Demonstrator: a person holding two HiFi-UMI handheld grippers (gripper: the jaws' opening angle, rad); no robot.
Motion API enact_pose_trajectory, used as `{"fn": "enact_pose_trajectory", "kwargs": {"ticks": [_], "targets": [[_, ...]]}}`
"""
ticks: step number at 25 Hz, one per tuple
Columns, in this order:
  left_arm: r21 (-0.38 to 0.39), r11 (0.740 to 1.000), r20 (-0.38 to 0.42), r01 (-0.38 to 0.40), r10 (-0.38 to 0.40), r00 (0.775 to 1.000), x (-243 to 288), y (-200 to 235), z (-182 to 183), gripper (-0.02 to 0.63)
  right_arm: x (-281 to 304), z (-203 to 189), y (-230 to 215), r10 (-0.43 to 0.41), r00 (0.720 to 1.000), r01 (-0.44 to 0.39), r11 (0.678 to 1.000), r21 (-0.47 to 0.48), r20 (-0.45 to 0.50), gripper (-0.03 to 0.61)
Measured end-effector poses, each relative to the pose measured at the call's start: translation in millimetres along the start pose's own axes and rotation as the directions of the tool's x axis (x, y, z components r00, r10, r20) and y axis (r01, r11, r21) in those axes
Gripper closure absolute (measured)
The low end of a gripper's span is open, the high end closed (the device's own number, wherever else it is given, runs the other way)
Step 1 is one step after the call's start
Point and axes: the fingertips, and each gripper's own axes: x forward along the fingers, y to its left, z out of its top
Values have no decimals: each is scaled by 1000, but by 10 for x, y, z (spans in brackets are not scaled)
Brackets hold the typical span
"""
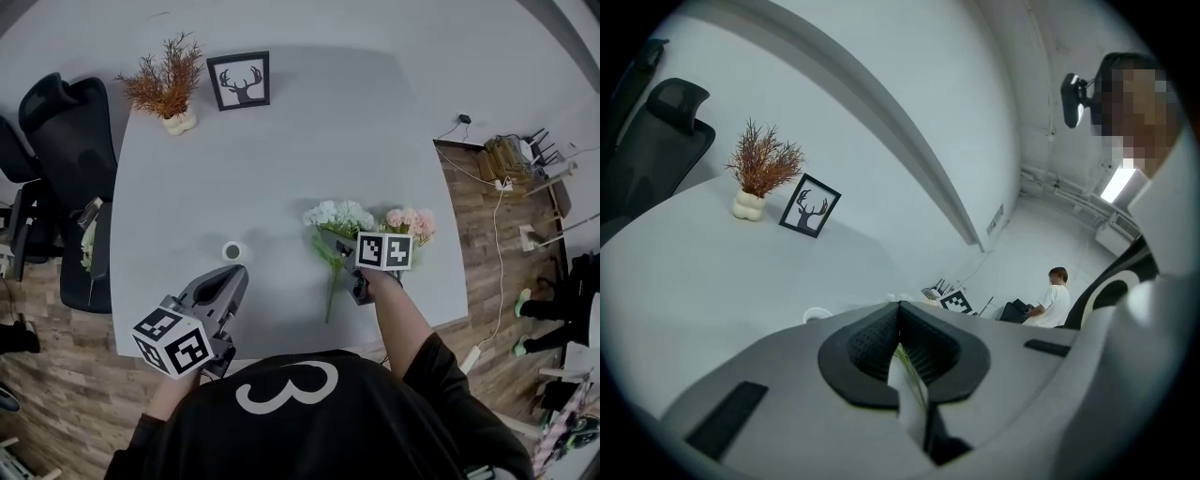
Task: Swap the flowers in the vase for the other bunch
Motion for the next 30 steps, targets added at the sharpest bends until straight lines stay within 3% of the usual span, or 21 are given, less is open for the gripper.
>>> {"fn": "enact_pose_trajectory", "kwargs": {"ticks": [2,10,13,20,30], "targets": [[-6,1000,2,-12,12,1000,-21,40,2,601,52,-19,-13,-11,1000,11,1000,-8,-25,204],[-30,998,7,-48,48,999,-43,187,15,601,119,-6,-45,-7,997,6,1000,-14,-74,321],[-39,998,7,-59,59,998,-27,211,18,602,111,-24,-49,14,996,-13,1000,2,-89,390],[-41,996,13,-80,81,997,-12,211,80,601,82,45,38,88,994,-86,995,43,-63,476],[-23,997,28,-70,70,997,-19,143,109,601,-72,236,264,132,991,-131,991,-16,16,514]]}}
